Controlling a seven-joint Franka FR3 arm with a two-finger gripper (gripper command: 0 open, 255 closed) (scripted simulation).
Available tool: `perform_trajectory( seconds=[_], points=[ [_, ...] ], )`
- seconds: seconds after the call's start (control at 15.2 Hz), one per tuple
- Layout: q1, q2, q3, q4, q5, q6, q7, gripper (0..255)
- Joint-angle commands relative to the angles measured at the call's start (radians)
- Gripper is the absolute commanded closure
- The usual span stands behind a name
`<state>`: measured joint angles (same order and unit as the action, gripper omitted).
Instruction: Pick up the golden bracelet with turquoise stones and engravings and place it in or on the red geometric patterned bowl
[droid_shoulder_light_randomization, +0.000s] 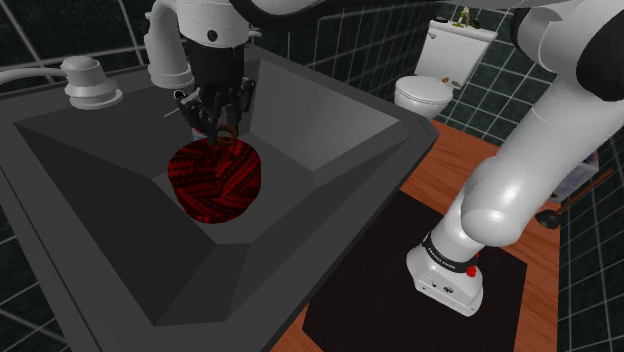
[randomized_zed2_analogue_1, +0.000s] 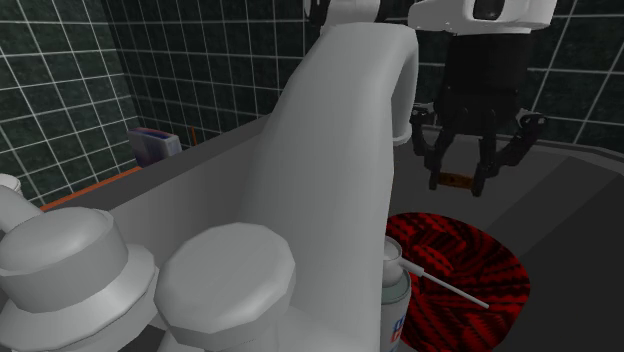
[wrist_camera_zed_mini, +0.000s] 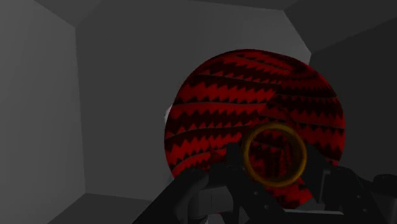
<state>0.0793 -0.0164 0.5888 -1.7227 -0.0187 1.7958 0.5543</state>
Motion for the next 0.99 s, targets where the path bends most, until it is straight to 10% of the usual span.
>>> perform_trajectory(
  seconds=[0.0,0.13,0.92],
  points=[
    [0.02,0.115,0.023,0.111,-0.07,-0.017,0.051,255],
    [0.067,0.249,0.037,0.263,-0.153,-0.063,0.105,255],
    [0.058,0.237,0.023,0.088,-0.148,0.102,0.11,255]
  ],
)
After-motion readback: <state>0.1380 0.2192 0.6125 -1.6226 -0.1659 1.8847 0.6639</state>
